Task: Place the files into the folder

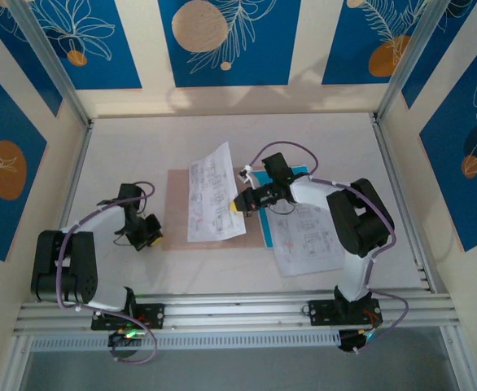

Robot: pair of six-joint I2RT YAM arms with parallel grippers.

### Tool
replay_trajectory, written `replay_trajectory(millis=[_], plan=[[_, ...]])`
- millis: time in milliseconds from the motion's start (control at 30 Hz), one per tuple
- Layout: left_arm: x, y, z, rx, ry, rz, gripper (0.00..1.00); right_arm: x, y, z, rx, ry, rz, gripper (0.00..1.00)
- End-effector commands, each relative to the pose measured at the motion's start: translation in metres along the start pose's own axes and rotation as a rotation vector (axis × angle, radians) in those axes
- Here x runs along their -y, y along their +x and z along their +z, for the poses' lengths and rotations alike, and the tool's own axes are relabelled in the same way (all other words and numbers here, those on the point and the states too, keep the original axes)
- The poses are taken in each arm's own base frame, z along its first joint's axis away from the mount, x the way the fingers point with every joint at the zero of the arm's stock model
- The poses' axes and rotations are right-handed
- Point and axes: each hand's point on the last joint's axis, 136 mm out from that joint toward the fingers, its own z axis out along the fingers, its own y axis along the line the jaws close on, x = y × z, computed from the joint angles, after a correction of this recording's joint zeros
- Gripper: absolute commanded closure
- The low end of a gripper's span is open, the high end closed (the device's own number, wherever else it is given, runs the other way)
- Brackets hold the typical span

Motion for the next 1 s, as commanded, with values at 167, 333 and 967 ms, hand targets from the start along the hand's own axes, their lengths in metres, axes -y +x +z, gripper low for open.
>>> replay_trajectory(millis=[167, 333, 967], plan=[[0.0, 0.008, 0.007, -0.045, 0.033, -0.013, 1.0, 0.001, 0.001, 0.018, -0.003, -0.057, 0.045, 1.0], [0.0, 0.01, 0.008, -0.052, 0.042, -0.018, 1.0, 0.001, 0.004, 0.027, -0.015, -0.063, 0.05, 1.0], [0.001, 0.014, 0.009, -0.063, 0.059, -0.021, 1.0, 0.012, 0.007, 0.048, -0.004, -0.038, 0.132, 1.0]])
